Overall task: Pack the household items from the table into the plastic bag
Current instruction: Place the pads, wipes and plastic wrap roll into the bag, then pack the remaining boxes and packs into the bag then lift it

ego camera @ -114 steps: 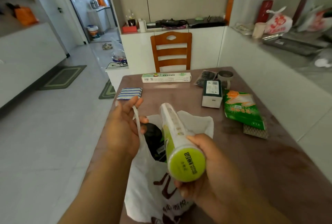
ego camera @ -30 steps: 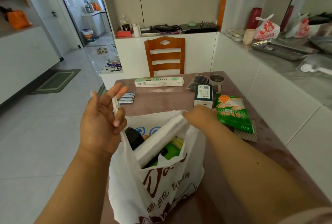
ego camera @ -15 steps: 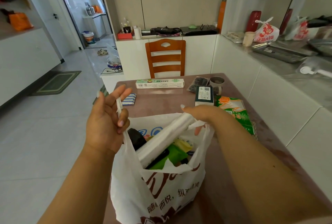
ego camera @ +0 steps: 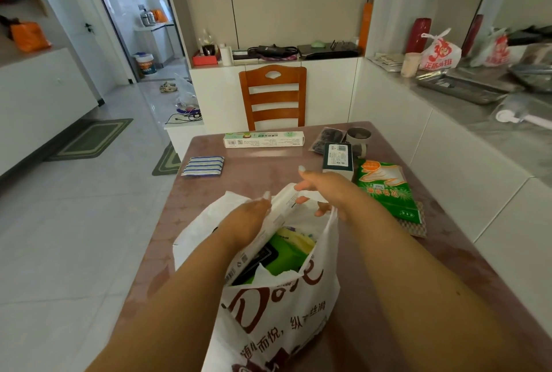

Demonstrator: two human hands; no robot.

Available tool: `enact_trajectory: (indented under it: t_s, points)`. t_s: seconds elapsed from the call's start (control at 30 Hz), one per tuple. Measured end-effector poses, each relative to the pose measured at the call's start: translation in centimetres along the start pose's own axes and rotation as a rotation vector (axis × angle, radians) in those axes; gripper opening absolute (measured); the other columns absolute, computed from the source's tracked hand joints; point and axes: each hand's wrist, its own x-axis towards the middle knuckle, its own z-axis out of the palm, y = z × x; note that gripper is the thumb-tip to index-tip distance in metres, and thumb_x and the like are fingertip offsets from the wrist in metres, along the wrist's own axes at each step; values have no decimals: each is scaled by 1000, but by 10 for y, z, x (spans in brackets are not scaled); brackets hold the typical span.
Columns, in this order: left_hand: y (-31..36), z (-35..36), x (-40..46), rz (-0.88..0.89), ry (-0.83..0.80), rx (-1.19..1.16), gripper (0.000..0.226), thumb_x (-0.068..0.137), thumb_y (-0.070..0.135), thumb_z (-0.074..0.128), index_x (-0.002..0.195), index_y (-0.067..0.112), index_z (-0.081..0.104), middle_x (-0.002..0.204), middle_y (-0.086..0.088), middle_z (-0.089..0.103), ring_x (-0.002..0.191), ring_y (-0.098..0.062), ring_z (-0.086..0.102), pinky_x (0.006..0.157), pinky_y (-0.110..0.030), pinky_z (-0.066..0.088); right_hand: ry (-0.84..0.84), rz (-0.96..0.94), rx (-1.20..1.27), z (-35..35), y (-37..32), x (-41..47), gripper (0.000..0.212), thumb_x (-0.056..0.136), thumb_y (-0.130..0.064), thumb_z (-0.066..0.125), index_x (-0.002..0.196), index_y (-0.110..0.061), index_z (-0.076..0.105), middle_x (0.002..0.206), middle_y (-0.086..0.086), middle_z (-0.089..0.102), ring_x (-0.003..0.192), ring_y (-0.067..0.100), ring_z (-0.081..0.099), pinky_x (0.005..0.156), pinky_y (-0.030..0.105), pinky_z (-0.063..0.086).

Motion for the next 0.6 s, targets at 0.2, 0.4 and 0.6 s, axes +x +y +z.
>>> enact_trajectory:
  t_s: [0.2, 0.4, 0.6]
  points:
    - [-6, 16, 16, 40, -99, 188, 55, 97, 55, 22, 139, 28, 45, 112, -5, 58, 96, -19, 57, 84, -32, 45, -150, 114, -221, -2, 2, -8, 53, 98, -51, 35, 119, -13, 65, 104, 4, 66, 88, 21, 60, 75, 34, 47]
    - [-18, 17, 11, 118, -65, 251, 50, 99, 51, 18, 135, 38, 50, 111, 2, 49, 89, -11, 48, 80, -29, 36, -201, 174, -390, 1, 14, -1, 64, 96, -55, 35, 141, -11, 43, 146, 12, 44, 132, 29, 43, 95, 36, 36]
    - [-25, 11, 13, 66, -77, 168, 45, 99, 51, 19, 128, 45, 53, 115, -1, 52, 93, -16, 54, 83, -32, 39, -411, 104, 3, 9, 30, 8, 30, 95, -42, 50, 96, -17, 66, 73, 9, 69, 56, 14, 58, 62, 25, 50]
